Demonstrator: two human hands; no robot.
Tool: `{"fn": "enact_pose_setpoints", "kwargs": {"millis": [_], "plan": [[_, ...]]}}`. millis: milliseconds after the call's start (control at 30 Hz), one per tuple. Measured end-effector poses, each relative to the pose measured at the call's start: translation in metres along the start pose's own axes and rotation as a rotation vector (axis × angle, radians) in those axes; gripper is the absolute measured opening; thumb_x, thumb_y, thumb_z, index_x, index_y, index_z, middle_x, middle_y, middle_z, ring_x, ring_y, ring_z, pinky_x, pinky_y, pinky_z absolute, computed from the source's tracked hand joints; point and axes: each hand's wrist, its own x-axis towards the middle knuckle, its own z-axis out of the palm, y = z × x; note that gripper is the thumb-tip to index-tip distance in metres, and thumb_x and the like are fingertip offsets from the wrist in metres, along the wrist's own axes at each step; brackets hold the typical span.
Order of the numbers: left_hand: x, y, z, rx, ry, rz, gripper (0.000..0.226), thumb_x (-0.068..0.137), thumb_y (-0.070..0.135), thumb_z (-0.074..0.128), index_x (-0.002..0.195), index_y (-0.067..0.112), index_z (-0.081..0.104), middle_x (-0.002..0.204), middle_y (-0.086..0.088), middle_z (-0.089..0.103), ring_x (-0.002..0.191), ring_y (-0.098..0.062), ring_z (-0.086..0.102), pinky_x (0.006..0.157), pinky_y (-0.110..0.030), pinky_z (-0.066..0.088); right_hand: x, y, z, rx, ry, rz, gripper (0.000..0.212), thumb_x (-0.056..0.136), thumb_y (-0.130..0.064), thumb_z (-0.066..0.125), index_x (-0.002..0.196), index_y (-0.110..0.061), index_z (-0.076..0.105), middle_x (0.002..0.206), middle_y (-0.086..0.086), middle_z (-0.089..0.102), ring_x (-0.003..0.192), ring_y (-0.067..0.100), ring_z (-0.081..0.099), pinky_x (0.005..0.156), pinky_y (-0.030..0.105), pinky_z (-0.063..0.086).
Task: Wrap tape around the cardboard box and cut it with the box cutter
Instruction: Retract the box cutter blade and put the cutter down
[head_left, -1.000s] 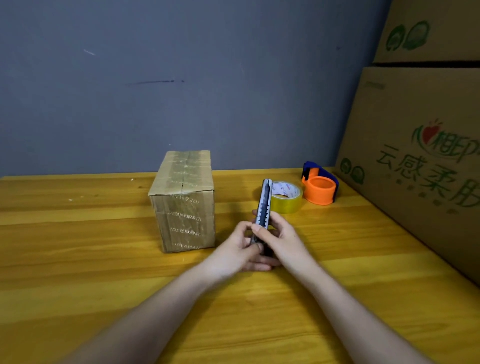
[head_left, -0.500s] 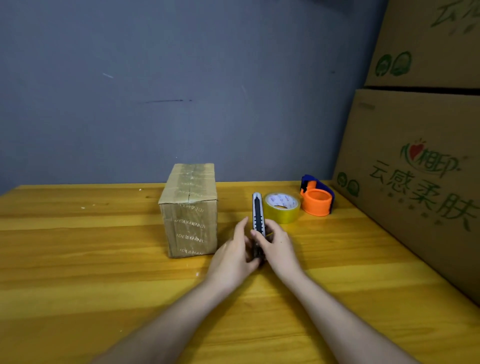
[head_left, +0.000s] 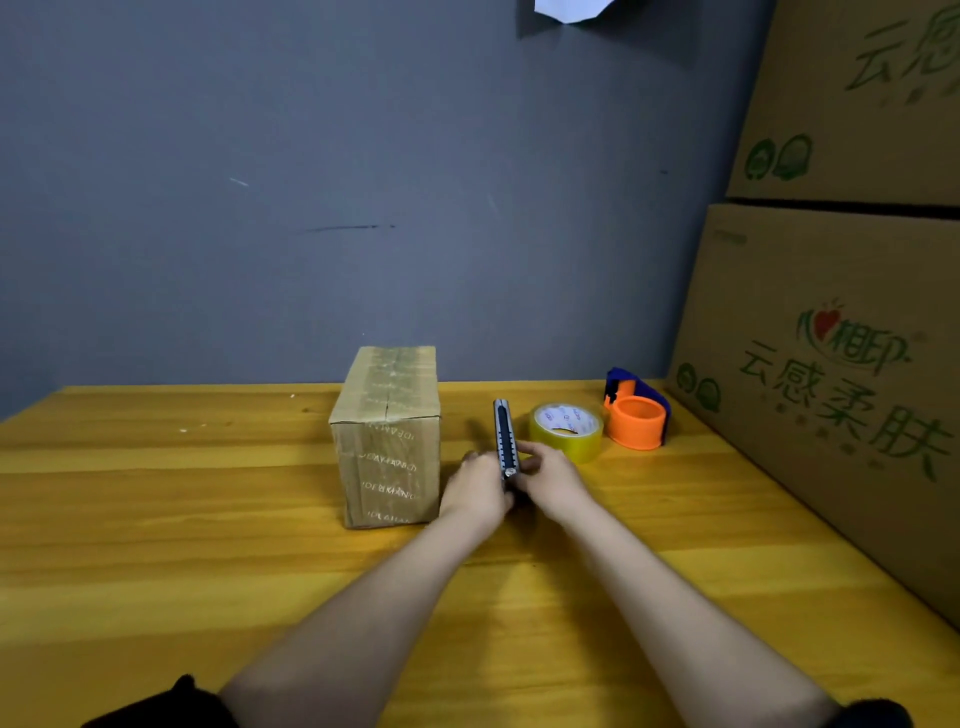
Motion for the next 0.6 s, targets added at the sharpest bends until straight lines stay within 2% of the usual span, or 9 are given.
{"fn": "enact_pose_setpoints", "kwargs": {"millis": [133, 267, 400, 500, 600], "plan": [[0.018, 0.002, -0.002, 0.035, -0.081, -0.076, 0.039, 0.085, 0.006, 0.052, 0.124, 0.010, 0.056, 0.125, -0.019, 0.051, 0.111, -0.037, 0.058, 0.093, -0.037, 0.045, 0.015, -0.002, 0.008, -0.072, 0.005, 0.010, 0.040, 0.083, -0.018, 0.061, 0.123, -0.022, 0.061, 0.121, 0.008, 0.066, 0.111, 0.027, 0.061, 0.092, 0.039, 0.049], [0.032, 0.004, -0.003, 0.041, -0.153, -0.137, 0.037, 0.087, 0.010, 0.052, 0.123, 0.005, 0.056, 0.125, -0.020, 0.056, 0.111, -0.036, 0.059, 0.089, -0.036, 0.047, 0.023, -0.004, 0.008, -0.116, -0.002, 0.014, 0.030, 0.086, -0.015, 0.059, 0.115, -0.017, 0.067, 0.118, 0.010, 0.068, 0.108, 0.028, 0.062, 0.088, 0.034, 0.050], [0.038, 0.005, -0.004, 0.078, -0.185, -0.162, 0.032, 0.087, 0.011, 0.052, 0.117, 0.003, 0.060, 0.123, -0.020, 0.059, 0.111, -0.035, 0.059, 0.086, -0.034, 0.048, 0.030, -0.004, 0.006, -0.168, -0.036, 0.052, 0.024, 0.087, -0.016, 0.059, 0.108, -0.013, 0.069, 0.114, 0.015, 0.067, 0.104, 0.033, 0.062, 0.086, 0.035, 0.049], [0.039, 0.006, -0.003, 0.093, -0.195, -0.169, 0.032, 0.087, 0.010, 0.052, 0.116, 0.003, 0.060, 0.123, -0.020, 0.059, 0.110, -0.035, 0.059, 0.086, -0.035, 0.048, 0.035, -0.004, 0.006, -0.209, -0.081, 0.071, 0.021, 0.088, -0.017, 0.056, 0.101, -0.010, 0.071, 0.109, 0.017, 0.068, 0.094, 0.030, 0.063, 0.073, 0.031, 0.044], [0.035, 0.007, -0.004, 0.096, -0.195, -0.172, 0.032, 0.088, 0.010, 0.049, 0.118, 0.002, 0.058, 0.125, -0.020, 0.056, 0.110, -0.036, 0.058, 0.086, -0.036, 0.047, 0.036, -0.006, 0.007, -0.219, -0.095, 0.089, 0.024, 0.088, -0.018, 0.055, 0.101, -0.005, 0.071, 0.104, 0.018, 0.068, 0.080, 0.024, 0.053, 0.068, 0.028, 0.038]]}}
